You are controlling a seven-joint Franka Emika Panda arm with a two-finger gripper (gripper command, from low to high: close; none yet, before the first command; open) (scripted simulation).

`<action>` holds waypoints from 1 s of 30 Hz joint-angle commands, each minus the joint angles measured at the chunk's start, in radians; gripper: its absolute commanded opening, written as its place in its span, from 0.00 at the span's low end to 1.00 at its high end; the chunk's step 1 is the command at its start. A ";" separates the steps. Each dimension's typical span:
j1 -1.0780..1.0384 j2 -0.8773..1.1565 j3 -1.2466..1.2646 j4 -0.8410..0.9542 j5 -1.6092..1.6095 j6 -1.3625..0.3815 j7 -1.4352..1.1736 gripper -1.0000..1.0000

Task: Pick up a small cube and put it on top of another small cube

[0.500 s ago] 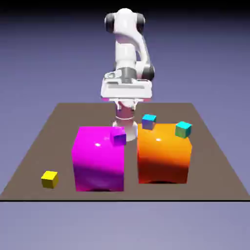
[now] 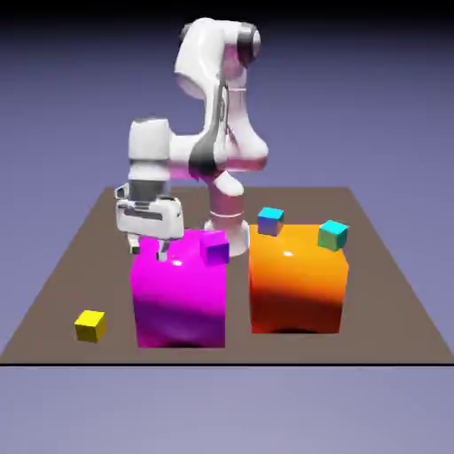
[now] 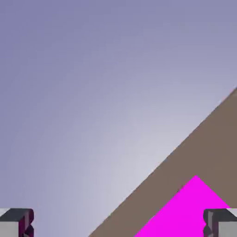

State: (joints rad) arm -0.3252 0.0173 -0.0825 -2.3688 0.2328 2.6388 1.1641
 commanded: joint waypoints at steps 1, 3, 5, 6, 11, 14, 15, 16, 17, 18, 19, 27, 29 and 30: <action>-0.010 0.036 -0.005 0.027 0.014 -0.025 0.026 0.50; -0.050 0.109 -0.015 0.082 0.043 -0.074 0.078 0.50; -0.090 0.181 -0.025 0.136 0.072 -0.123 0.131 0.50; -0.110 0.218 -0.031 0.163 0.086 -0.147 0.157 0.50; -0.211 0.399 -0.056 0.300 0.158 -0.270 0.287 0.50; -0.257 0.481 -0.068 0.362 0.191 -0.326 0.347 0.50; -0.257 0.481 -0.068 0.362 0.191 -0.326 0.347 0.50; -0.260 0.518 -0.056 0.363 0.206 -0.292 0.335 0.50; -0.262 0.554 -0.043 0.365 0.222 -0.258 0.324 0.50; -0.265 0.590 -0.031 0.367 0.238 -0.224 0.312 0.50; -0.266 0.614 -0.023 0.368 0.248 -0.201 0.304 0.50; -0.172 0.486 -0.120 0.402 0.171 -0.344 0.347 0.00; -0.100 0.452 -0.135 0.419 0.142 -0.393 0.314 0.00; -0.064 0.435 -0.142 0.427 0.127 -0.417 0.298 0.00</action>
State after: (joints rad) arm -0.3890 0.4527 -0.2245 -1.9422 0.3627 2.2226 1.4602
